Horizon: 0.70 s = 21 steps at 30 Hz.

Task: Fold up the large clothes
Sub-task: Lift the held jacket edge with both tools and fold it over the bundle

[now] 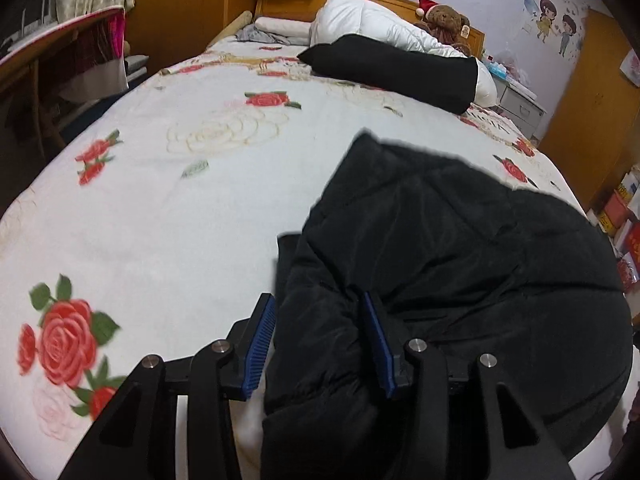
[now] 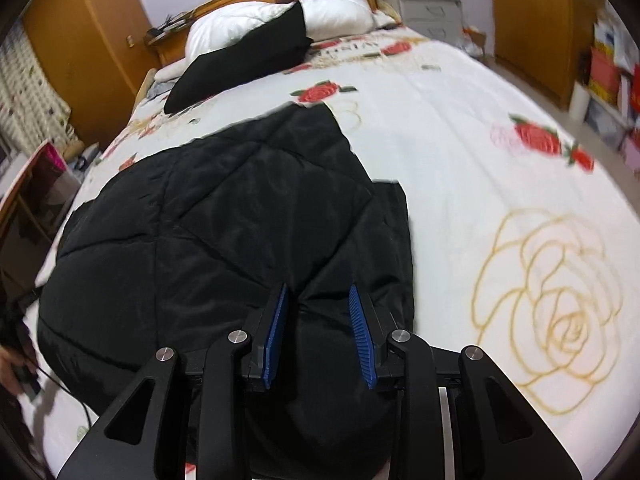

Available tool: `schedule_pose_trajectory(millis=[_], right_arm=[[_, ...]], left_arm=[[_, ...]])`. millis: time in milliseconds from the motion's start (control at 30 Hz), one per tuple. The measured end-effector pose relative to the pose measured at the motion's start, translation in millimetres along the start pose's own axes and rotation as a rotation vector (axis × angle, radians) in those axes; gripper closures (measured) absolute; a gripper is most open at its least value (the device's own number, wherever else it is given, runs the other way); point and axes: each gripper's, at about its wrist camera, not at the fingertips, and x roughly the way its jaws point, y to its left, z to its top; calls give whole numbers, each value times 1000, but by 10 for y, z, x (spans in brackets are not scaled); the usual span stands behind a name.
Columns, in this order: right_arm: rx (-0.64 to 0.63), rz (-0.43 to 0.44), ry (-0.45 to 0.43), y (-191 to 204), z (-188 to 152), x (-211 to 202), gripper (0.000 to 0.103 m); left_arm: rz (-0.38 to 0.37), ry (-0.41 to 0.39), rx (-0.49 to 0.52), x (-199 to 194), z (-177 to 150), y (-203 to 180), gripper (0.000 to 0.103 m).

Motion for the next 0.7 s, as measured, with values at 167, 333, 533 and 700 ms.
schedule_pose_trajectory(millis=[167, 333, 533, 700], right_arm=[[-6, -25, -27, 32, 73, -156, 63], [53, 5, 11, -211, 55, -77, 38], [83, 75, 65, -355, 58, 135, 34], [93, 109, 94, -410, 78, 330, 34]], left_arm=[[-2, -15, -28, -138, 98, -3, 57], [-24, 7, -48, -96, 87, 157, 53], [-115, 48, -171, 122, 3, 359, 41], [-153, 88, -149, 300, -3, 293, 40]])
